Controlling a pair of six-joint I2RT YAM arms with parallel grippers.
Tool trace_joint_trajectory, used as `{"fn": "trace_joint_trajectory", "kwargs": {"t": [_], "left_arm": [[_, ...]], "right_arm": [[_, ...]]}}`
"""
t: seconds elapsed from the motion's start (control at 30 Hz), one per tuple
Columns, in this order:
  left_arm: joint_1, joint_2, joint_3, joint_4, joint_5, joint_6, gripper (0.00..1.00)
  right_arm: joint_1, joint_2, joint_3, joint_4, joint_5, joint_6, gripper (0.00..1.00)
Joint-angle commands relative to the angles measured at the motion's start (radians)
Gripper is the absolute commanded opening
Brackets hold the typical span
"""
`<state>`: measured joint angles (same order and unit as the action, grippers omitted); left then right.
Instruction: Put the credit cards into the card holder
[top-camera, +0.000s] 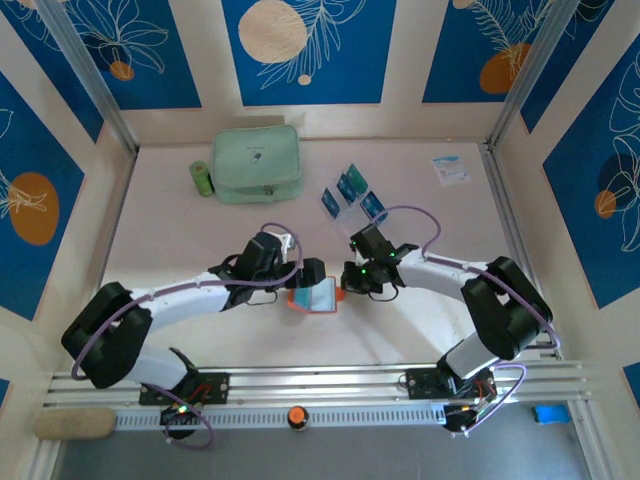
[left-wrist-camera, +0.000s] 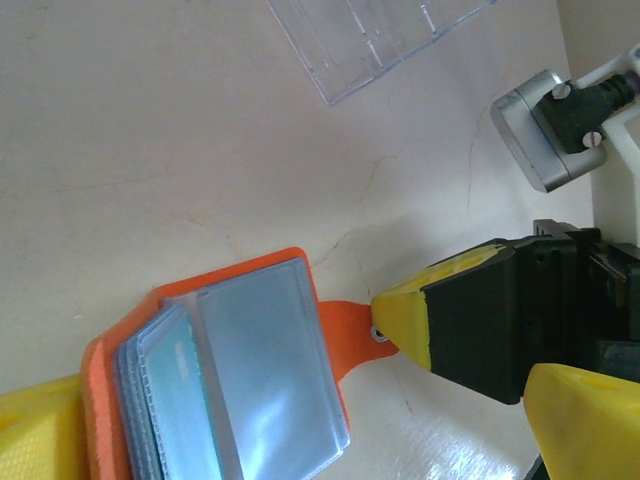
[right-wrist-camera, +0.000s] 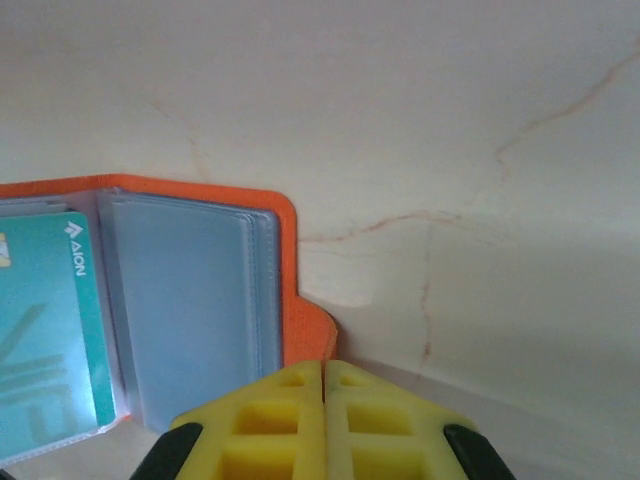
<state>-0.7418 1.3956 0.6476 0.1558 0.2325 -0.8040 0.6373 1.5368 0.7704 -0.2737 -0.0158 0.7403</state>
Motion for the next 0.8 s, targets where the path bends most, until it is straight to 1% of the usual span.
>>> {"fn": "trace_joint_trajectory", "kwargs": {"t": [0.0,0.2,0.37,0.77], "left_arm": [[-0.007,-0.033,0.0,0.003,0.031,0.006,1.0],[-0.015,-0.035,0.013,0.016,0.043,-0.009,1.0],[-0.035,-0.006,0.027,0.04,0.059,-0.025,1.0],[-0.098,0.043,0.061,0.075,0.044,-0.046,1.0]], "right_arm": [[-0.002,0.021,0.013,0.05,-0.065,0.024,0.0],[-0.013,0.036,-0.001,0.079,-0.08,0.036,0.0],[-0.029,0.032,-0.023,0.102,-0.091,0.046,0.0],[-0.054,0.033,-0.047,0.143,-0.121,0.061,0.0]]}}
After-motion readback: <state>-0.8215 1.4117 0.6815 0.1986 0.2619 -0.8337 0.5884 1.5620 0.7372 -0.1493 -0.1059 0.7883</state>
